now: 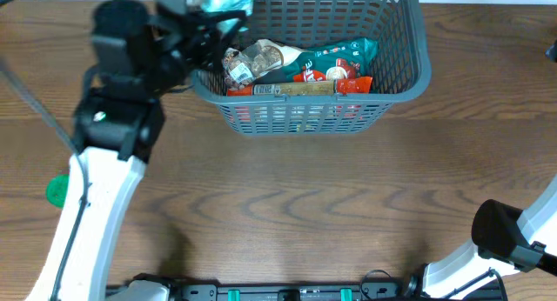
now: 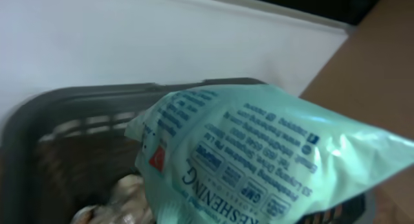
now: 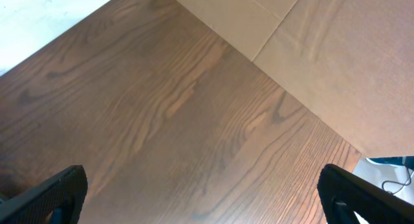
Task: Pack container
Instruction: 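Lift the mint-green wrapper with the left gripper over the basket, then lower the wrapper into the basket and open the left gripper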
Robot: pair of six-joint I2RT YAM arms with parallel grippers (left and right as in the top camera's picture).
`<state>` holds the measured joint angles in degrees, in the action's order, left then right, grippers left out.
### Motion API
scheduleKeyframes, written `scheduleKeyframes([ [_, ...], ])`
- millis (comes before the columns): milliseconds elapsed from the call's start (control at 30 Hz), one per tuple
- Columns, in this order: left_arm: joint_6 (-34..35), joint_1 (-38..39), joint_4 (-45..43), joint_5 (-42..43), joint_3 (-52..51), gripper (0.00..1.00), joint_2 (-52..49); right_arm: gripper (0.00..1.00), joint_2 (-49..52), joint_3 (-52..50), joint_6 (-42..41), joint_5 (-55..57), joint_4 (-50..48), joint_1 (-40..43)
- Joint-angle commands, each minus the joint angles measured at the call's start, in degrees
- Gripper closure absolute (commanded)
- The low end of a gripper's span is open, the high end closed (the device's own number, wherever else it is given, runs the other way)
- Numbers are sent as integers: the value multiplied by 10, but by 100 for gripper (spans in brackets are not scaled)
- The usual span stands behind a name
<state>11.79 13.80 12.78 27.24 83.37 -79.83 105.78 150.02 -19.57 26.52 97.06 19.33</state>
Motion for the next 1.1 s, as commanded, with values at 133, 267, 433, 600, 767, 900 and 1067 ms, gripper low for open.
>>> scheduleKeyframes([
  [133, 25, 52, -28, 9, 54, 94, -72, 1, -4, -2, -10, 2, 1, 9],
  [267, 25, 70, -28, 9, 100, 94, -118, 1, -4, -2, -10, 2, 1, 9],
  [433, 24, 78, -6, 6, 144, 94, -173, 1, -4, -2, -10, 2, 1, 9],
  [600, 22, 78, 34, -20, 147, 94, -215, 1, -4, -2, -10, 2, 1, 9],
  [767, 12, 78, 48, -28, 148, 94, -248, 1, -4, -2, -10, 2, 1, 9],
  [900, 12, 78, 50, -28, 148, 94, -263, 1, -4, -2, -10, 2, 1, 9],
  [1067, 12, 78, 48, -26, 148, 61, -264, 1, -4, -2, -10, 2, 1, 9],
])
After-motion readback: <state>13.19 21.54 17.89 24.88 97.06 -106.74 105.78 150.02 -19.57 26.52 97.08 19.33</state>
